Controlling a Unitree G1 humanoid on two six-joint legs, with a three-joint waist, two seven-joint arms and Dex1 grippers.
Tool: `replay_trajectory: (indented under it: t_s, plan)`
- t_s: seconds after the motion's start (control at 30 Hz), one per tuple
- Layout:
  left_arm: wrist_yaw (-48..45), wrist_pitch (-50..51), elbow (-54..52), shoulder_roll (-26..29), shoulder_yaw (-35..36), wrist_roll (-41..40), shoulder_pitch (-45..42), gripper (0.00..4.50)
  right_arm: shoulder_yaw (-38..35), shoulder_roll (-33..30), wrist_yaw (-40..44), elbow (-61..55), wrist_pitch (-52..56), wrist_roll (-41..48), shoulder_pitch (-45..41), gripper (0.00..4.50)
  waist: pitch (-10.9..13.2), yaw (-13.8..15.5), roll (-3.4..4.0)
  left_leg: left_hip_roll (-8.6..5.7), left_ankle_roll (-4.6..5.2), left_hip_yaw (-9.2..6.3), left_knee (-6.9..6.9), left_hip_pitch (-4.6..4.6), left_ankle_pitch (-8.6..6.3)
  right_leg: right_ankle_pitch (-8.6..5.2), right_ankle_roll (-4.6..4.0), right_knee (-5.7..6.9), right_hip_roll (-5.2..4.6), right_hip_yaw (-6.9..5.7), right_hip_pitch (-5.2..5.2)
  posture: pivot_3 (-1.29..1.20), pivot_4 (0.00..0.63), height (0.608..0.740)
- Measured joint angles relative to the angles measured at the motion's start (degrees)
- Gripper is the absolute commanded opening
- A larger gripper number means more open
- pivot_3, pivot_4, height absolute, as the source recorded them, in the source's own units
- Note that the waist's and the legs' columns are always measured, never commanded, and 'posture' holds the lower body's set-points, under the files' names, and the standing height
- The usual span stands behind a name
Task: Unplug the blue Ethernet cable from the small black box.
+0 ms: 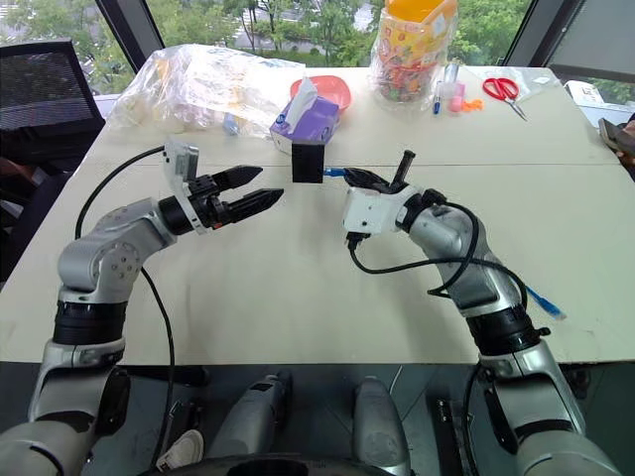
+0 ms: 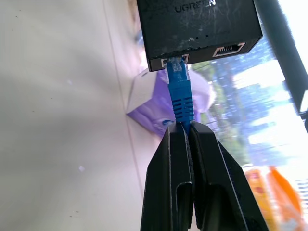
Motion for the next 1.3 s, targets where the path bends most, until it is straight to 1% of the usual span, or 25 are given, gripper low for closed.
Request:
replay_trajectory:
  t_s: [0.1,0.23,0.33,0.83,0.93,1.03,1.13,1.2,1.23,1.3]
  plan:
    - [-1.83,2.53,1.05,-0.6,0.06,-2.41,-1.96,4.5,0.09,-0.42,-3.29,-1.01,-1.27,-3.68,1.49,0.03,0.0,-0.1,0.0,0.0,0.0,0.0,0.0,0.0,0.0,0.0,0.0,0.0,0.0,0.0,0.0,0.0,0.15,0.728]
    - [-4.9,5.57,1.12,-0.11,0.01,-4.86,-2.47,4.5,0.24,-0.87,-4.12,-1.53,-2.68,-4.9,1.54,0.03,0.0,-0.35,0.0,0.01,0.0,-0.01,-0.01,0.01,0.0,0.0,0.0,0.0,0.0,0.0,0.0,0.0,0.15,0.728]
    - [-6.26,6.32,1.12,0.77,0.02,-5.33,-2.47,4.5,0.45,-1.11,-4.09,-1.53,-3.97,-4.85,1.58,0.03,0.0,-0.27,0.0,0.01,0.0,-0.01,0.0,0.01,0.0,0.0,0.0,0.0,0.0,0.0,0.02,0.0,0.15,0.728]
    - [-8.98,4.59,1.14,1.13,-0.73,-4.1,-2.46,4.5,0.68,-1.17,-0.55,-3.78,-7.99,-1.16,2.99,0.03,0.0,-0.22,0.0,0.01,0.01,-0.02,0.0,0.03,0.0,0.0,-0.01,0.0,0.0,0.0,0.04,0.0,0.15,0.728]
    - [-10.32,4.22,1.58,1.2,-1.8,-3.62,-2.46,3.74,0.68,-1.29,0.0,-3.86,-7.98,-0.71,3.02,0.0,0.0,-0.21,0.0,0.01,0.01,-0.02,0.0,0.03,0.0,0.0,-0.01,0.0,0.0,-0.01,0.05,0.0,0.15,0.728]
    - [-12.12,2.68,1.65,1.64,-2.84,-2.39,-2.46,2.55,0.68,-1.36,0.8,-4.02,-7.93,-0.05,3.02,0.0,0.0,-0.21,0.0,0.01,0.01,-0.02,0.0,0.03,0.0,0.0,-0.01,0.0,0.0,0.0,0.05,0.0,0.15,0.728]
    - [-13.22,1.37,1.68,1.99,-4.02,-1.34,-2.46,1.49,0.68,-1.42,1.17,-4.02,-7.88,0.35,3.01,0.0,0.0,-0.21,0.0,0.01,0.01,-0.02,0.0,0.03,0.0,-0.01,-0.01,0.0,0.0,0.0,0.05,0.0,0.15,0.728]
    - [-13.43,0.3,2.2,1.98,-4.29,-0.65,-2.46,0.65,0.68,-1.52,1.61,-4.03,-7.9,0.48,3.02,0.0,0.0,-0.2,0.0,0.01,0.01,-0.02,0.0,0.03,0.0,-0.01,-0.02,0.0,0.0,0.0,0.05,0.0,0.15,0.728]
    - [-13.52,0.17,2.35,1.98,-4.33,-0.55,-2.46,0.48,0.68,-1.55,1.74,-4.03,-7.91,0.54,3.01,0.0,0.0,-0.2,0.0,0.01,0.01,-0.02,0.0,0.03,0.0,-0.01,-0.02,0.0,0.0,0.0,0.05,0.0,0.15,0.728]
    - [-13.97,-0.51,2.52,1.98,-4.37,-0.17,-2.46,0.49,0.67,-1.6,2.02,-4.03,-7.9,0.97,3.01,0.0,0.0,-0.21,0.0,0.01,0.01,-0.02,0.0,0.03,0.0,-0.01,-0.02,0.0,0.0,0.0,0.05,0.0,0.15,0.728]
